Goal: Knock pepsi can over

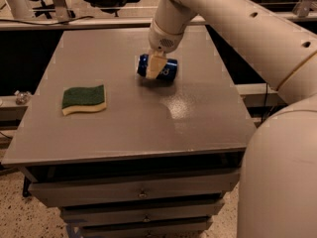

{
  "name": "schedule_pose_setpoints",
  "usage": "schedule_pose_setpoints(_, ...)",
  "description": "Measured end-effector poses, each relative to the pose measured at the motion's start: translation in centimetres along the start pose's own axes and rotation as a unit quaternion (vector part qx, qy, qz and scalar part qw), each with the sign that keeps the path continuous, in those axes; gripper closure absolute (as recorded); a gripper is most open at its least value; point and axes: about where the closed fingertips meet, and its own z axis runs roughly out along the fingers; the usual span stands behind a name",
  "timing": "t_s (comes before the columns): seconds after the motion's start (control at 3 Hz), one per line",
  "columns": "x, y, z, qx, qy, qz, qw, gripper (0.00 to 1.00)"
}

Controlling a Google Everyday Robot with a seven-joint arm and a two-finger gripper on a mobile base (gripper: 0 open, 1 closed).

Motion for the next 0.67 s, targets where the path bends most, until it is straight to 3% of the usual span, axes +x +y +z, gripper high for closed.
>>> schedule_pose_setpoints(0.33,-0.06,0.19,0.07,-0.001,-0.002,0.002,1.0000,0.00)
schedule_pose_setpoints(0.67,-0.02,0.28,0.07,-0.001,-0.003,0.004,1.0000,0.00)
